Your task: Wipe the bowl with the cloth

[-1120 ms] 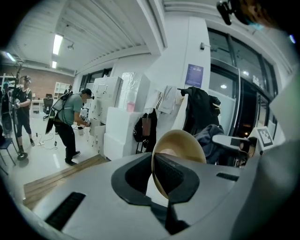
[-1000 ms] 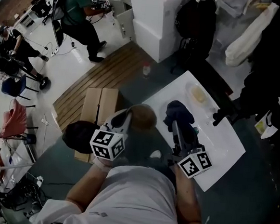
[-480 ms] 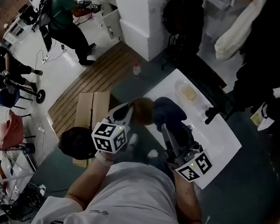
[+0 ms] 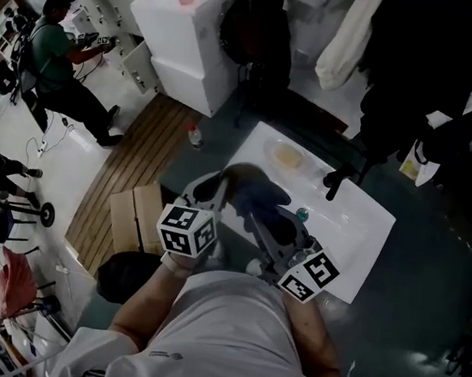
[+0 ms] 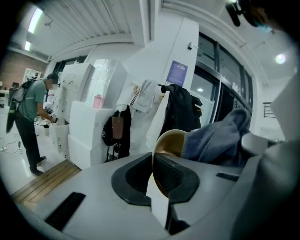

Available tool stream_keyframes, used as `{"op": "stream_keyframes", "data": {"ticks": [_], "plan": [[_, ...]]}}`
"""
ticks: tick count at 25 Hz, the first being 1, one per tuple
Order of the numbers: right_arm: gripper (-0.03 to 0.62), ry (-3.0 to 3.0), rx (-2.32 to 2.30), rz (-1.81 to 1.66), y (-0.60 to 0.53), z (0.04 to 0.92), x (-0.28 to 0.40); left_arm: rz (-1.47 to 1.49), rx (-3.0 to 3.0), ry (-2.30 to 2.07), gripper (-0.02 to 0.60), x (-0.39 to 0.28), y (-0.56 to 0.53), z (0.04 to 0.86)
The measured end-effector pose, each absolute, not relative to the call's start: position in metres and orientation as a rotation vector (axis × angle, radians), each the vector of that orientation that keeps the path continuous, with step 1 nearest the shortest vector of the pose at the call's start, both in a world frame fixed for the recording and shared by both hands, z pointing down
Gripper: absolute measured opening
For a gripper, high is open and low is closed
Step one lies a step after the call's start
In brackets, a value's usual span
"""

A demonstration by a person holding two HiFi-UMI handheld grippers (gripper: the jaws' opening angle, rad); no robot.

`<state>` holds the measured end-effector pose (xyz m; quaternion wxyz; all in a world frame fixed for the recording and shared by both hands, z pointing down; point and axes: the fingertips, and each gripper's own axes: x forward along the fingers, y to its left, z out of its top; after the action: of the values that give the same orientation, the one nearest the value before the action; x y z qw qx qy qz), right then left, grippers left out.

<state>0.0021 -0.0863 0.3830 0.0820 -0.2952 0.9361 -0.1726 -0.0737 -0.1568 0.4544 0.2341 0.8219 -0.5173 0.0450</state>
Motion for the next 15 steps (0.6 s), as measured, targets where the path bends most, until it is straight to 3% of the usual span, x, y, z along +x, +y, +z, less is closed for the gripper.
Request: {"op": "stream_keyframes", "data": {"ticks": [15], "plan": [[0.069,2.884,-1.738,-0.389,-0.141,0.441,0.063,0.245,2.489,-1.006,0.032,0.014,-0.163,0.453]]}}
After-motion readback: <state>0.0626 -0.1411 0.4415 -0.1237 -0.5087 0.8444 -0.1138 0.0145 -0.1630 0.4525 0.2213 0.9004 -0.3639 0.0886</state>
